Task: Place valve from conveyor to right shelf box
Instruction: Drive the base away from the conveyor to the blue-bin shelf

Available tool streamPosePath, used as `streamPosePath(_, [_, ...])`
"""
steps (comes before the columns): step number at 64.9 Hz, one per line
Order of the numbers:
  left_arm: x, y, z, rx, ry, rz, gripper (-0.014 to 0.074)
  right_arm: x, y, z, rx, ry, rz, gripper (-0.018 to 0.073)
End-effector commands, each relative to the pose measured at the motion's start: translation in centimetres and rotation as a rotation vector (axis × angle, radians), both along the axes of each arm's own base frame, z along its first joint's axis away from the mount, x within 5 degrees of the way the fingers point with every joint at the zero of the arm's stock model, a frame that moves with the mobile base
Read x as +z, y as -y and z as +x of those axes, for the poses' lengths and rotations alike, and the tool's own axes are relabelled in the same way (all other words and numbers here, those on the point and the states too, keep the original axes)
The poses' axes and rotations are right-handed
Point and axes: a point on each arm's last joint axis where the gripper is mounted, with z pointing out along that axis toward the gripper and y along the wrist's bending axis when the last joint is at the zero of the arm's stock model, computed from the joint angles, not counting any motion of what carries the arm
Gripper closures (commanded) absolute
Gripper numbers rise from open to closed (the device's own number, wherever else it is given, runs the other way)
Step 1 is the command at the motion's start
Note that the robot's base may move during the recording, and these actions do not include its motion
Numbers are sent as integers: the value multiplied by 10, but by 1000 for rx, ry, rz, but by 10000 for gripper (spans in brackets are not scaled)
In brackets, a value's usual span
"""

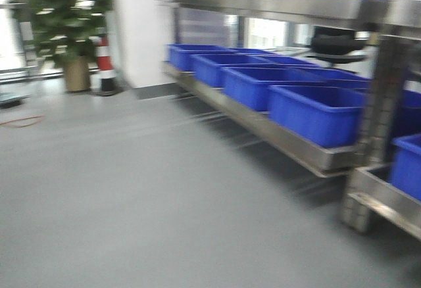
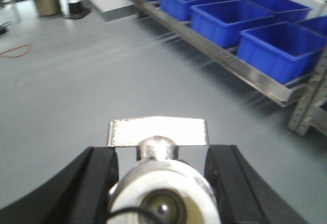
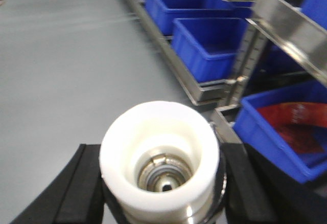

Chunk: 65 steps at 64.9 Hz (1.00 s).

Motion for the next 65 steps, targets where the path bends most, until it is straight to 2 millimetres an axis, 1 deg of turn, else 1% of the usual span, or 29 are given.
streamPosePath(1, [8,1,-2,-4,73,-7,708,13,1,-1,-7,103,-2,713])
streamPosePath(65, [8,1,-2,-4,73,-7,708,13,1,-1,-7,103,-2,713])
